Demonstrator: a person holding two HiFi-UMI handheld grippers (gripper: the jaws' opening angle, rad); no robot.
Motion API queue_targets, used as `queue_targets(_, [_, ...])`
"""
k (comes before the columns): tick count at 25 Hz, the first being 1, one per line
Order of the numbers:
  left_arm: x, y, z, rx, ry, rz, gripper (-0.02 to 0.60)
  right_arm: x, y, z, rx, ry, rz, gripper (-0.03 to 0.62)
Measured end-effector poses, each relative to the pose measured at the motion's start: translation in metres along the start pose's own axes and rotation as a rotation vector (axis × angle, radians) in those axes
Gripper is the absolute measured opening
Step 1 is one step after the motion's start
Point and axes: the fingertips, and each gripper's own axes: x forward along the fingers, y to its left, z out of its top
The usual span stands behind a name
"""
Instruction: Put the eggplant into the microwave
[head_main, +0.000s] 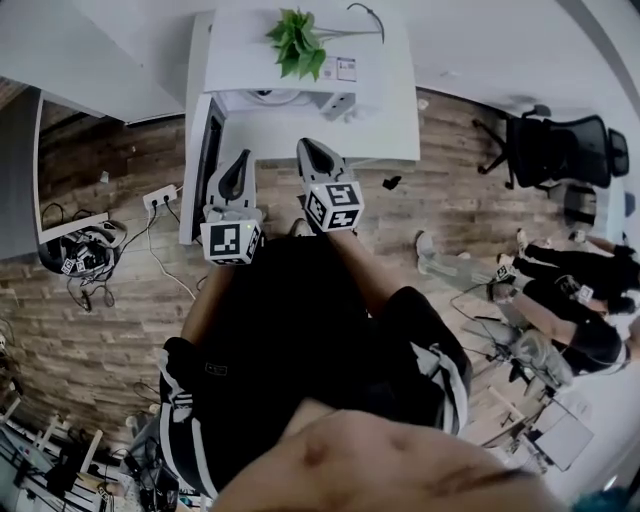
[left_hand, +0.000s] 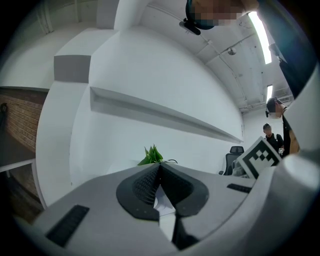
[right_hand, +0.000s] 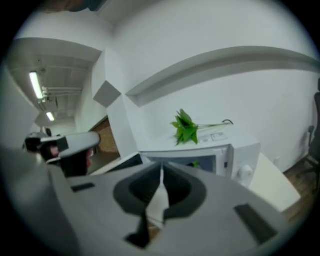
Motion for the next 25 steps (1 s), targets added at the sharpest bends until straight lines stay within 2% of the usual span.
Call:
queue_targets(6, [-0.002,-0.013,-0.010,0.005,0.023,-0.024,0.032,-0.022,0.007,0.007,0.007,-0.027,0.018,0.038])
queue_targets(25, [0.003,-0.017,-0.005,0.016,0.008,-0.022,0.032,-0.024,0.004,0.016,-0.015,-0.037,0.040,0.032])
